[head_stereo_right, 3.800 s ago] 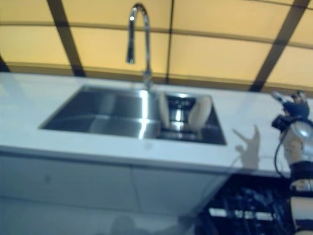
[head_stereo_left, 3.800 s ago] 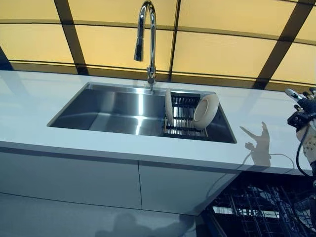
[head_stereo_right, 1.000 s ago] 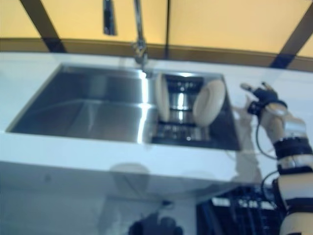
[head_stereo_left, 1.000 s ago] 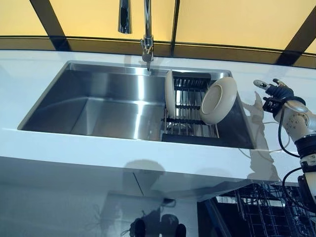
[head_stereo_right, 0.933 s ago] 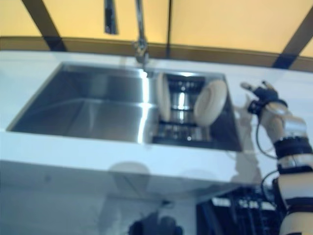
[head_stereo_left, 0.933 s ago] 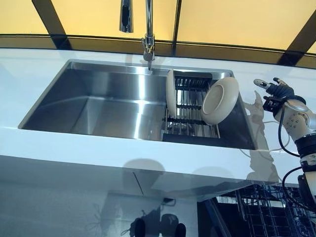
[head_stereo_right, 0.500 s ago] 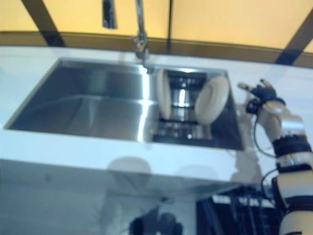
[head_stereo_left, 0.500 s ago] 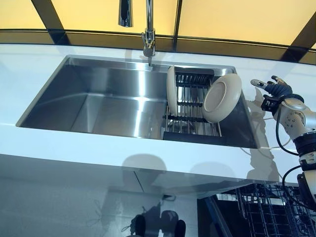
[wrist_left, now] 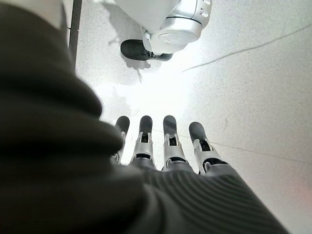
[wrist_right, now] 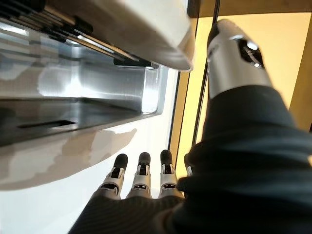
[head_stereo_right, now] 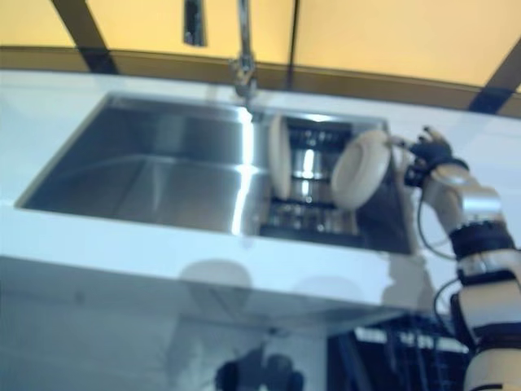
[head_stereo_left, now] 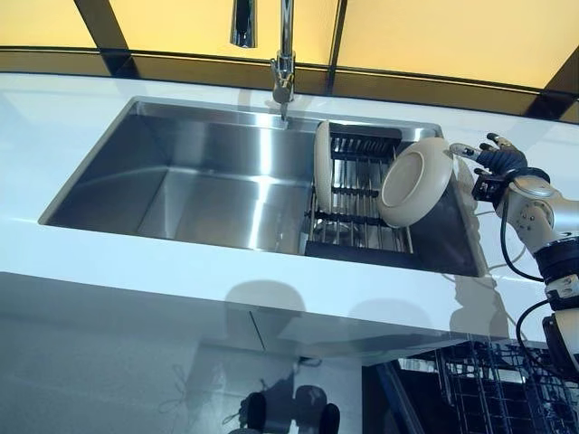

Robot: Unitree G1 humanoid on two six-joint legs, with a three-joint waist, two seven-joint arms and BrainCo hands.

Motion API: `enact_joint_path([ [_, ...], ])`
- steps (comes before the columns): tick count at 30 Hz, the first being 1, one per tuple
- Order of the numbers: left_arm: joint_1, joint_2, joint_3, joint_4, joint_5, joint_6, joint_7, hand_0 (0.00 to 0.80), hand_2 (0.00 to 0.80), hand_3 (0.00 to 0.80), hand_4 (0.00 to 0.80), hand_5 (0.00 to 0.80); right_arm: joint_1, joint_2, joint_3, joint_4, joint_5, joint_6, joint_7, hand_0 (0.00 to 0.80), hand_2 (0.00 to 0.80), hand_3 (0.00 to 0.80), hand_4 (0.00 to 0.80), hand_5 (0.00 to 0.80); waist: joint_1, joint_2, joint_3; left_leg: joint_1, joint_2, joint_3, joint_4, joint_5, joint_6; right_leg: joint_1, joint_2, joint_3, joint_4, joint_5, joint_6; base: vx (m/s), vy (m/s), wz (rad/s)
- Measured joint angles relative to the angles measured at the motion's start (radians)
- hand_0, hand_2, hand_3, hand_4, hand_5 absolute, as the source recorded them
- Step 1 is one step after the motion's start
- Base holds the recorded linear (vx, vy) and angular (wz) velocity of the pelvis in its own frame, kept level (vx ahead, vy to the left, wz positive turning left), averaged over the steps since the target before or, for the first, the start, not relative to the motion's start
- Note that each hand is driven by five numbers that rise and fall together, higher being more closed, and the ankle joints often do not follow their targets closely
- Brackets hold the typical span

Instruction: Take plates into dishwasher

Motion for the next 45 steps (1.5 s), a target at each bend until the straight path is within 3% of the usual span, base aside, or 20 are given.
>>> enact_joint_path([
  [43, -0.001, 0.000, 0.000, -0.001, -0.001, -0.001, 0.000, 0.000, 0.000, 0.000, 0.000, 0.000, -0.007, 0.073, 0.044, -0.018, -0.020, 0.140, 0.108, 0.000, 0.000, 0.000, 0.000, 0.000, 0.002, -0.015, 0.005, 0.004, 0.000, -0.001, 0.001, 0.002, 0.000, 0.005, 0.000, -0.001, 0.000, 0.000, 0.000, 0.000, 0.000, 0.00],
  [45, -0.001, 0.000, 0.000, -0.001, -0.001, -0.001, 0.000, 0.000, 0.000, 0.000, 0.000, 0.000, -0.007, 0.078, 0.050, -0.018, -0.020, 0.145, 0.112, 0.207, 0.207, 0.207, 0.207, 0.207, 0.002, -0.015, 0.005, 0.004, 0.000, -0.001, 0.001, 0.002, 0.000, 0.005, 0.000, -0.001, 0.000, 0.000, 0.000, 0.000, 0.000, 0.00],
])
